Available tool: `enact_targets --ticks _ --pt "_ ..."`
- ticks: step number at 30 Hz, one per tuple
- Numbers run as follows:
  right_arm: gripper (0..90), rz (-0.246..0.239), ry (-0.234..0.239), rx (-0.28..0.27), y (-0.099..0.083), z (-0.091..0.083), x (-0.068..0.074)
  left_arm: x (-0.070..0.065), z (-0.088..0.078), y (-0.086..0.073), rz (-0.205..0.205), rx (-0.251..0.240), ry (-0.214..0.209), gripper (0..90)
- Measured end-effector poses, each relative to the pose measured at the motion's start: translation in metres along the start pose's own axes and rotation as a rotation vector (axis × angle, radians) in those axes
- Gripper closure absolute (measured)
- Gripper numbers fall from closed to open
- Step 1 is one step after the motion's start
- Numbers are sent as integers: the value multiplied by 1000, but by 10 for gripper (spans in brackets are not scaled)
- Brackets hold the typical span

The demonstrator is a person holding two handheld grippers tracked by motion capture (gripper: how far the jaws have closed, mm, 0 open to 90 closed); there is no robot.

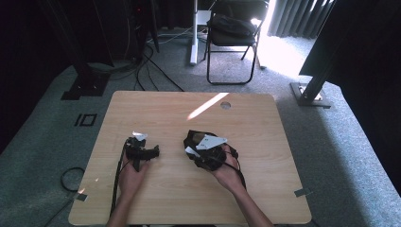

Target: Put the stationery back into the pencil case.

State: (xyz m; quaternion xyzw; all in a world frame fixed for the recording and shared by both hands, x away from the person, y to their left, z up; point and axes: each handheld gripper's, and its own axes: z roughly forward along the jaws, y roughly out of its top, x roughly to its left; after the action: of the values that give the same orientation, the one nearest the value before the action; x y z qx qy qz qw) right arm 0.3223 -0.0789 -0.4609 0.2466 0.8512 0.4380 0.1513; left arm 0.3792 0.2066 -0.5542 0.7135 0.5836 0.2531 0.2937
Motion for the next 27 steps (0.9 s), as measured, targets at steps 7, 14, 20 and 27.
enact_targets --ticks 7,14,20,27 --pt "713 7 -9 -9 0 -4 -3 0 0 0 1 1 0 134" --pt "713 20 -21 -21 -1 -7 -8 0 0 0 1 1 0 134" --pt "713 30 -29 -29 0 -10 -11 0 0 0 1 1 0 134" --pt "713 38 -34 -34 -1 -12 -14 0 0 0 1 1 0 134"
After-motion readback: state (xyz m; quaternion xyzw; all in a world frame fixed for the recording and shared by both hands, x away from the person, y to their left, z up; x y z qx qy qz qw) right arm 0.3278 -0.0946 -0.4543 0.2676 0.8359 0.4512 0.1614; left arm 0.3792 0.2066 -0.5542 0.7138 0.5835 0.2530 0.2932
